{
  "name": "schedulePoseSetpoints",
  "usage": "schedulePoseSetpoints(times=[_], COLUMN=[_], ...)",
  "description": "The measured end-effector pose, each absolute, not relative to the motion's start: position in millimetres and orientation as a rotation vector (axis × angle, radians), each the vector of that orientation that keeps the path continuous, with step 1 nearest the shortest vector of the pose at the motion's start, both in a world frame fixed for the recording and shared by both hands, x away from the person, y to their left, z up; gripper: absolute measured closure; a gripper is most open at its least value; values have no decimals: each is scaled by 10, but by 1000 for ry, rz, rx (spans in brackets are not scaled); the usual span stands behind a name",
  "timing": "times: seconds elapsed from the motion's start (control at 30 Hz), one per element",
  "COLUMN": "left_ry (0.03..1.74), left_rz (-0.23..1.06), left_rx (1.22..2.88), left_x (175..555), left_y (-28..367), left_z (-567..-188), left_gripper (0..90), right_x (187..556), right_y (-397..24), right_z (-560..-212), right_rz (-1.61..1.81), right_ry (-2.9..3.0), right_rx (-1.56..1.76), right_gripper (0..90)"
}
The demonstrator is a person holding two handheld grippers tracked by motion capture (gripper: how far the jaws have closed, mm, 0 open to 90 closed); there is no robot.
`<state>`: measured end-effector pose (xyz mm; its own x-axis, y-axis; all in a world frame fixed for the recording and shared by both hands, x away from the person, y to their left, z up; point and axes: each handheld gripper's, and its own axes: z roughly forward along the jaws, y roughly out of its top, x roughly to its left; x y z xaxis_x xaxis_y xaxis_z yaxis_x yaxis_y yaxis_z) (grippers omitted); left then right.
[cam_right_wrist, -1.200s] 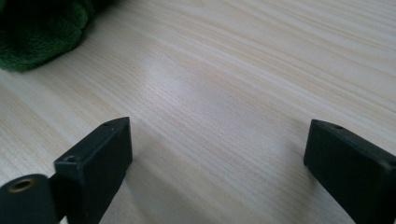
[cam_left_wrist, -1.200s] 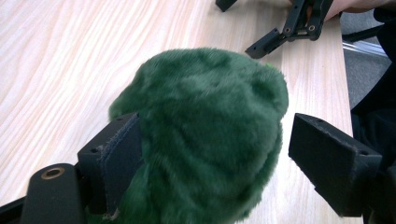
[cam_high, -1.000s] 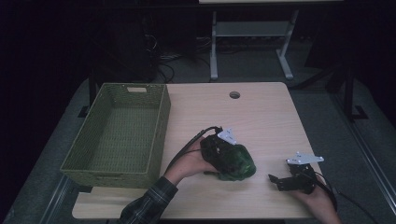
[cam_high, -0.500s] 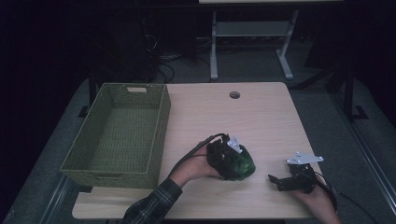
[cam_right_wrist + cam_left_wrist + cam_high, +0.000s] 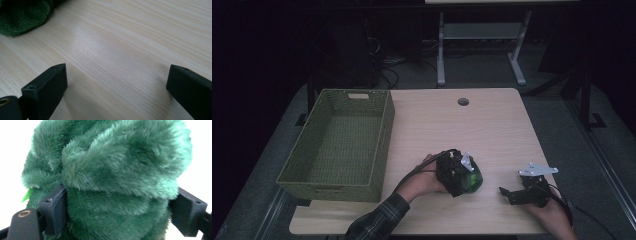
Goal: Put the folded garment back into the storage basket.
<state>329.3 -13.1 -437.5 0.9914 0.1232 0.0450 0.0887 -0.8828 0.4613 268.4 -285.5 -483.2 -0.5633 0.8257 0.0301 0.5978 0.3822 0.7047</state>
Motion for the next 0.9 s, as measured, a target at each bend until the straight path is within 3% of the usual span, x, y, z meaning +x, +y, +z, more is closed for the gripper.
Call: schedulePoseSetpoints(times=[0.3, 0.37, 0.47, 0.67, 0.9], left_ry=[100, 98, 107, 110, 109], left_rz=[141, 134, 120, 90, 74], left_rx=[2682, 2683, 2686, 2685, 2674], left_x=[3262, 3267, 3275, 3288, 3304], left_y=[-134, -119, -109, -90, -45], left_z=[-4380, -4371, -4363, -4322, -4201], left_gripper=[383, 499, 575, 635, 641], right_x=[2684, 2684, 2684, 2685, 2685], right_y=[-2855, -2855, -2855, -2856, -2856], right_z=[-4832, -4833, -4833, -4833, -4832], right_rz=[979, 979, 979, 979, 979], right_ry=[2320, 2319, 2319, 2319, 2319], right_rx=[1244, 1244, 1244, 1244, 1244], right_gripper=[31, 32, 32, 32, 32])
